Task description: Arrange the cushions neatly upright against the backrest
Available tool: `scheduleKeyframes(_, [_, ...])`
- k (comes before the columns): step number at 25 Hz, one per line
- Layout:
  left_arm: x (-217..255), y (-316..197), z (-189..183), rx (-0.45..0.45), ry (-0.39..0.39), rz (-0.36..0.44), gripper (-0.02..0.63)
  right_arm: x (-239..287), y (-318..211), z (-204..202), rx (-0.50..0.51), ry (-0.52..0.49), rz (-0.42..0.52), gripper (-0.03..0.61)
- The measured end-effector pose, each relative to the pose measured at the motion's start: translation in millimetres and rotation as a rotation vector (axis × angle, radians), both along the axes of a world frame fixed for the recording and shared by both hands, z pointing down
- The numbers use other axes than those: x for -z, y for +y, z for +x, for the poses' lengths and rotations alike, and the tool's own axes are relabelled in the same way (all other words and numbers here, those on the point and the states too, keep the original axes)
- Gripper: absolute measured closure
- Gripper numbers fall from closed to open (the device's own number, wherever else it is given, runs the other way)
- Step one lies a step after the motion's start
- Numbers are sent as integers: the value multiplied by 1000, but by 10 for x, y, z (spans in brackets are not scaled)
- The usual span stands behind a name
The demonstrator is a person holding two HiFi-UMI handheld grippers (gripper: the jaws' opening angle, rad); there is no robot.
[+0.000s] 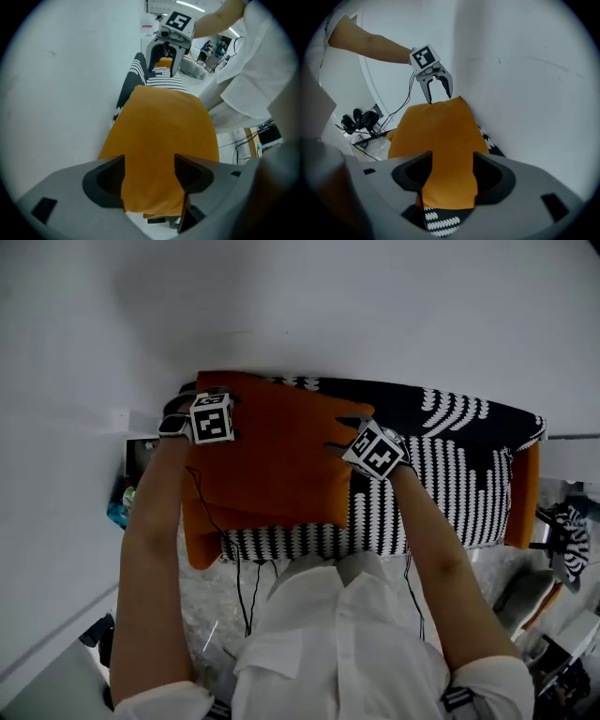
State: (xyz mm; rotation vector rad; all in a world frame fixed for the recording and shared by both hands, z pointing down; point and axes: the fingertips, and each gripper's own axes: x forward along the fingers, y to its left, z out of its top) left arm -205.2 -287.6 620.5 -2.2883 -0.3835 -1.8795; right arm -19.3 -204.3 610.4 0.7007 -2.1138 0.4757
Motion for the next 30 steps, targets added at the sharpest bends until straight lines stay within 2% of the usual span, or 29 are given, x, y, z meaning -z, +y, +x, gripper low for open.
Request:
scheduleKeyframes(4, [-224, -146, -57, -23, -85, 5, 288, -327, -167, 5, 23, 53, -53, 295])
scheduleKeyframes(10, [-584, -227, -83, -57, -186, 69, 288, -807, -220, -89, 110, 168, -124, 295])
scheduleKeyframes(14, [-759, -224, -85, -46, -174, 86, 288, -989, -234, -135, 135, 217, -135, 297])
scheduleKeyframes(18, [-779, -222, -94, -41, -152, 107, 290, -1016, -225, -186, 144, 213, -146, 323])
scheduleKeyframes(21, [-759, -182, -88, -23, -144, 106, 365, -995, -191, -201, 135, 209, -169, 436])
scheduleKeyframes(23, [-719, -166, -90, 11, -126, 103, 479, -975, -145, -203, 133, 213, -180, 495])
scheduleKeyframes(25, [-648, -234, -93, 40, -108, 113, 561, -922, -199, -198, 134, 224, -162, 534])
scheduleKeyframes(27, [-601, -211, -107, 56, -104, 113, 586, -865, -170, -211, 133, 230, -147, 559])
scheduleKeyframes(30, [-515, -191, -114, 73, -105, 110, 589, -774, -132, -207, 120, 229, -125, 565])
